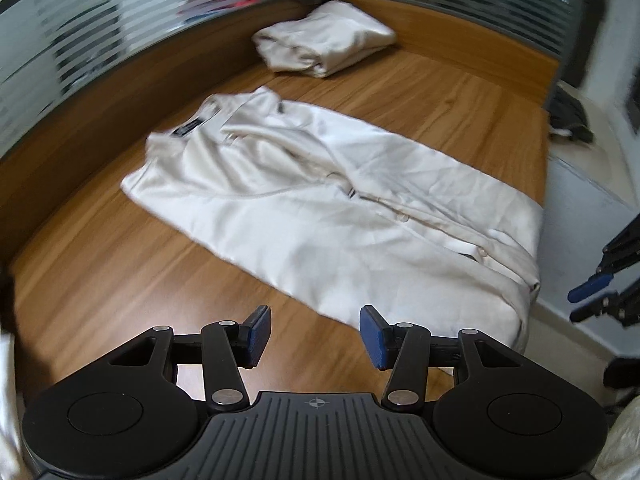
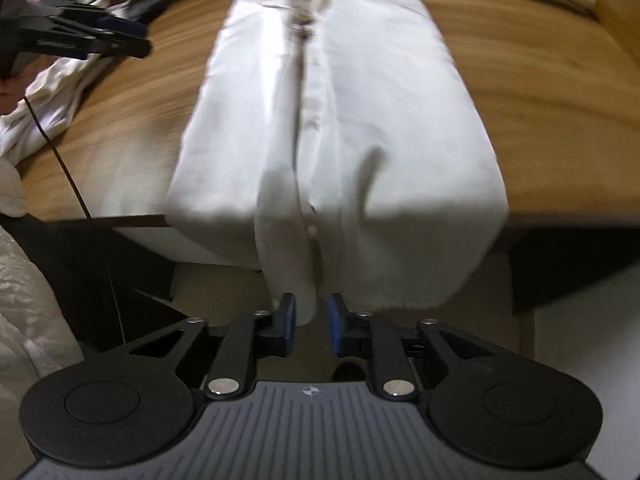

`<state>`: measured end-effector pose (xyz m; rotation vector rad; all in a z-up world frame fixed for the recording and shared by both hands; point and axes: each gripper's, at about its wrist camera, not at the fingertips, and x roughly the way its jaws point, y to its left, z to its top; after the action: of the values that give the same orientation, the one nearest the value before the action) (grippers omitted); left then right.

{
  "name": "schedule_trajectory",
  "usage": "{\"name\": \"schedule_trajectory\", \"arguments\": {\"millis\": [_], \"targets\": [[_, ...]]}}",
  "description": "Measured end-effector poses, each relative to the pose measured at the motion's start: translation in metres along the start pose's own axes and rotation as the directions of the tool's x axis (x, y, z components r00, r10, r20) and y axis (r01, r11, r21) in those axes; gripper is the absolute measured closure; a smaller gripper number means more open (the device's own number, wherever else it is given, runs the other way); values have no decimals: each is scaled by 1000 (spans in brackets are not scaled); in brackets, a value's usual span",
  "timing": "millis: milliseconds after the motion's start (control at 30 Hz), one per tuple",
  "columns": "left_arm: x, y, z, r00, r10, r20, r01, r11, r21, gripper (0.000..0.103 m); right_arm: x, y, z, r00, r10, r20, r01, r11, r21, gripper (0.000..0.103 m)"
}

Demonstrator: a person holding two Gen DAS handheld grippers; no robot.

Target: Fold clothes

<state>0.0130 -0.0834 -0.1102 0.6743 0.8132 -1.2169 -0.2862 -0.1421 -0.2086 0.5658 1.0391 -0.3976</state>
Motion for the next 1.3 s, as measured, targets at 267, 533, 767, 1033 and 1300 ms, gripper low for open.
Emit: {"name": "schedule_trajectory", "arguments": {"millis": [267,533,767,1033,1300], "targets": [[-16,-41,-26,996,81,-34,-85,983,-162,51,4,7,21,995,100,16,-96,984,-150,76],[10,-97,-41,998,24,-53,-30,994,-110,55,18,43,31,993,-22,117,38,991,-131,76],[43,-115,-44,995,-76,-61,73,996,-59,79,28,73,20,970,-182,162,207,966,-152,76],[57,-113,-43,987,-138,-85,140,990,23,82,38,83,13,947,-266,181,289,950,-115,96],[56,-112,-45,989,-126,-79,127,992,4,82,-8,40,16,970,-13,243,-12,995,99,102]]}}
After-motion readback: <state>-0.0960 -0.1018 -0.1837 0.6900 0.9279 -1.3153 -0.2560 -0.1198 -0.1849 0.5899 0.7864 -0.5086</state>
